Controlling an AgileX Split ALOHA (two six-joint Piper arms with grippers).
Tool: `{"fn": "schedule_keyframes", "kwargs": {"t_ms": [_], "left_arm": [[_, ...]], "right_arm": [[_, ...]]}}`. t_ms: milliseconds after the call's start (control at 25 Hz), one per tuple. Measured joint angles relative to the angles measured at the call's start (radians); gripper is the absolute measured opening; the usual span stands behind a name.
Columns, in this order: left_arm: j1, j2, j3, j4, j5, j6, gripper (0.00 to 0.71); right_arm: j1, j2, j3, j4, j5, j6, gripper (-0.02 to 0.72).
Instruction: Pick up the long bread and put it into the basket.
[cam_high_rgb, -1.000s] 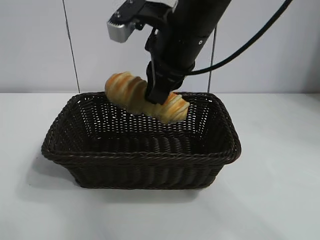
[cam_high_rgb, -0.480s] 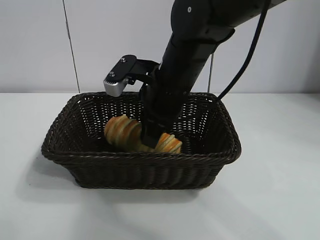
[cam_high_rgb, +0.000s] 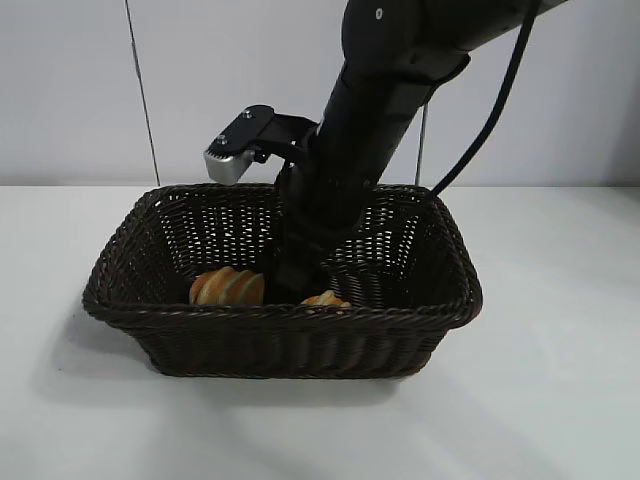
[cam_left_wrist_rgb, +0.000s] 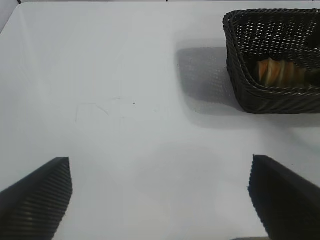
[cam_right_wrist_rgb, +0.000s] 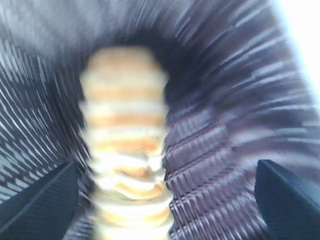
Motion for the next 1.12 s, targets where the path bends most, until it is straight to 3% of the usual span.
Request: {"fn": "schedule_keyframes", "kwargs": {"t_ms": [200, 400, 520, 760, 1120], "left_arm": [[0.000, 0.000, 0.000, 0.000, 0.000, 0.000, 0.694], [0.000, 0.000, 0.000, 0.000, 0.000, 0.000, 0.694], [0.000, 0.000, 0.000, 0.000, 0.000, 0.000, 0.694], [0.000, 0.000, 0.000, 0.000, 0.000, 0.000, 0.694], [0.000, 0.000, 0.000, 0.000, 0.000, 0.000, 0.694]], "right_arm": [[0.000, -0.035, -0.167, -0.024, 0.104, 0.231, 0.694], [-0.010, -0.037, -0.288, -0.134, 0.145, 0.440, 0.694], [-0.060, -0.037, -0.327, -0.170, 0.188, 0.539, 0.694], [-0.239, -0.037, -0.346, -0.197, 0.272, 0.573, 0.695], [-0.560, -0.037, -0.346, -0.232, 0.373, 0.546, 0.695]]}}
